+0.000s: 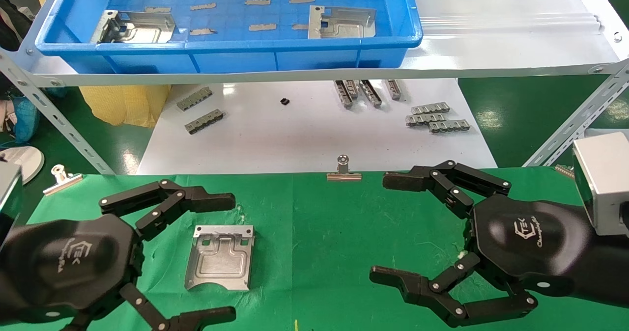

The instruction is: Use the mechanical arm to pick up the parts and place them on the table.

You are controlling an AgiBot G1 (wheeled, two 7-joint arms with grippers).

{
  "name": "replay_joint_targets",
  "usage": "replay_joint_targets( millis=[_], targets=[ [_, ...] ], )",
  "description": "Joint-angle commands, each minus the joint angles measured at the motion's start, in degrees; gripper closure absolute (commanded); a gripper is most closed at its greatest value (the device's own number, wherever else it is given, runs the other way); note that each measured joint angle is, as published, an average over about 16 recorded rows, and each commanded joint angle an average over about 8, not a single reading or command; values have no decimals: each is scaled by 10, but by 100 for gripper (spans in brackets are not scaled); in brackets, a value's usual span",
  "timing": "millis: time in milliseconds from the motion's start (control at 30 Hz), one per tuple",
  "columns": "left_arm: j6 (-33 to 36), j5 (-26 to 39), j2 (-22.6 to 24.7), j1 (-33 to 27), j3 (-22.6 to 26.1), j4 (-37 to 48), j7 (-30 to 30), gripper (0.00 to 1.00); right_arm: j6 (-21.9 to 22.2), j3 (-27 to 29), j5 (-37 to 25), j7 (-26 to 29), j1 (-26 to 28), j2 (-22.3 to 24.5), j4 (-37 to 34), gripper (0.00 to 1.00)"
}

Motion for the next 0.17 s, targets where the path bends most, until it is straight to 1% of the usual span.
replay_joint_targets(
  millis=[33, 167],
  targets=[
    [0, 0, 0, 0, 0, 1, 1, 0, 0, 0, 0, 0, 0, 0, 0, 0],
    [0, 1, 1, -1, 1, 5, 2, 0, 0, 0, 0, 0, 0, 0, 0, 0]
  ],
)
